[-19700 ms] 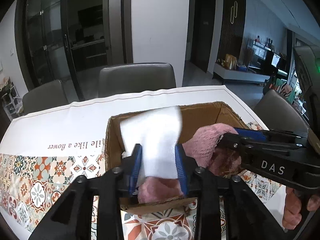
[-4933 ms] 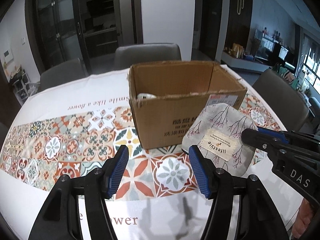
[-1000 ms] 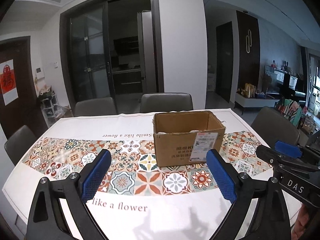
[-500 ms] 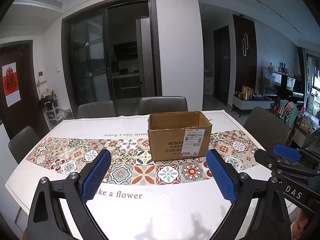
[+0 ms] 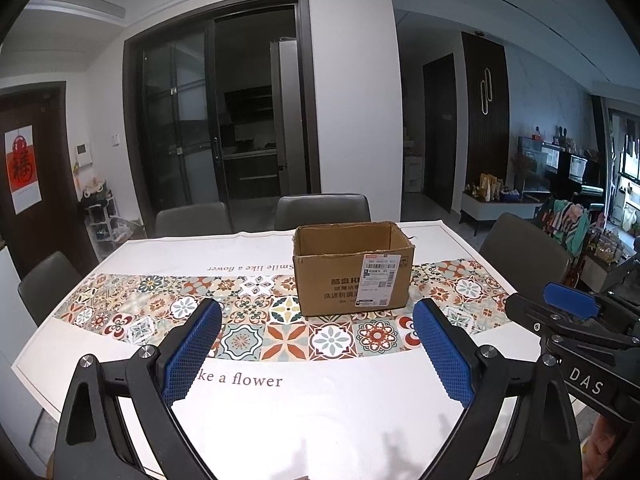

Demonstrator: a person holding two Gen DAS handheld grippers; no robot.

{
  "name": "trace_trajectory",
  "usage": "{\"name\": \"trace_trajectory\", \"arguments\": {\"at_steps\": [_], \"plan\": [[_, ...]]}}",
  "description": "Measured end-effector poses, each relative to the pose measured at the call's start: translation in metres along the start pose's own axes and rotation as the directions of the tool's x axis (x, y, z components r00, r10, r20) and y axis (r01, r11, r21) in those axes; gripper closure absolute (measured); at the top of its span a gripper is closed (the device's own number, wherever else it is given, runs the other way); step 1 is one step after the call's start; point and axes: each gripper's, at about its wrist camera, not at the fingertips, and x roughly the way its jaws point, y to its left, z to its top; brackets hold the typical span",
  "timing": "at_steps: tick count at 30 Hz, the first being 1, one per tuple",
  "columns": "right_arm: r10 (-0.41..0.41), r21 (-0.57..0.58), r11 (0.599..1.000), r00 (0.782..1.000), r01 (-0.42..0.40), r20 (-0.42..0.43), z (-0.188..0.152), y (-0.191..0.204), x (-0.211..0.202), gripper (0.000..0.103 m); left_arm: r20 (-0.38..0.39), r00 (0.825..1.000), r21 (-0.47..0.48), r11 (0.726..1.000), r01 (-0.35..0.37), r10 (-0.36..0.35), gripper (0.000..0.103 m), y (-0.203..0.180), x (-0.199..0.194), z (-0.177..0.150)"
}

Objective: Organize soft objects

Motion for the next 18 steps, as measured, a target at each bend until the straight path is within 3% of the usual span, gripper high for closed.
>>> {"name": "trace_trajectory", "arguments": {"at_steps": [18], "plan": [[0.002,-0.002,1.000,1.000,-0.002,0.002,-0.0020,0.0007,-0.0021,0.047,-0.001,1.000,0.000,1.000,-0.013,0.013,0.002,0.0017,-0.0011,-0.0026]]}}
